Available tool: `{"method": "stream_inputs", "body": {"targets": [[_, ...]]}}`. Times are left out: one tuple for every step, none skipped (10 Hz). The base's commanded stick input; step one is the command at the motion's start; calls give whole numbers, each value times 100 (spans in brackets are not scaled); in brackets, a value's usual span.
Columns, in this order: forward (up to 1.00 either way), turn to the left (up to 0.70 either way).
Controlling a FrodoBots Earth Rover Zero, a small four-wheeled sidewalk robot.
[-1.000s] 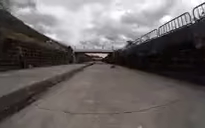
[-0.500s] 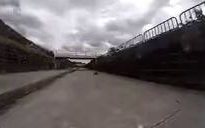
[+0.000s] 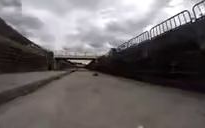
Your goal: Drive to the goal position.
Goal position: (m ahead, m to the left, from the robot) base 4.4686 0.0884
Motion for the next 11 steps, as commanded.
{"method": "stream_inputs", "body": {"targets": [[100, 0], [100, 0], [100, 0], [100, 0], [100, 5], [100, 18], [100, 31], [100, 0], [100, 0], [100, 0], [100, 0]]}}
